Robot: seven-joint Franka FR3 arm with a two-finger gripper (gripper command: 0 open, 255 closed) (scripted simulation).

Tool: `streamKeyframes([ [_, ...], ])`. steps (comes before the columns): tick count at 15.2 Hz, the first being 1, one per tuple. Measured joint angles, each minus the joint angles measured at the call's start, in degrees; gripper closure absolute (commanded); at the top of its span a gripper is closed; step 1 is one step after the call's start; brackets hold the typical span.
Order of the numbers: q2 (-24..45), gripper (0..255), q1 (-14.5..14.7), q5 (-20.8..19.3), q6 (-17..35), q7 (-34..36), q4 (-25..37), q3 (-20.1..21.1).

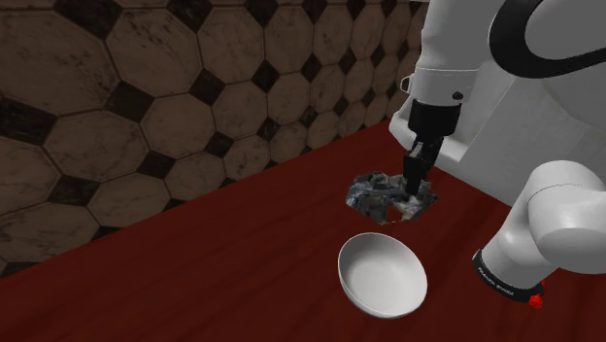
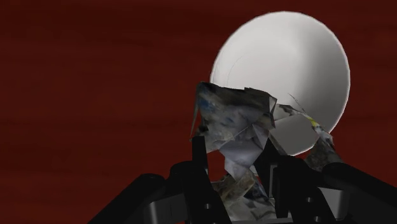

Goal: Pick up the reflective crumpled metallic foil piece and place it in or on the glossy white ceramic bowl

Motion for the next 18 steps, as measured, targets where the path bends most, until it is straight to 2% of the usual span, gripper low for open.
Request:
streamKeyframes([
  [6,-5.28,255,4.86,7.10,-2.02,8.09,-1.47,6.95],
  [18,-5.81,255,6.57,10.95,6.06,7.65,-10.04,10.62],
])
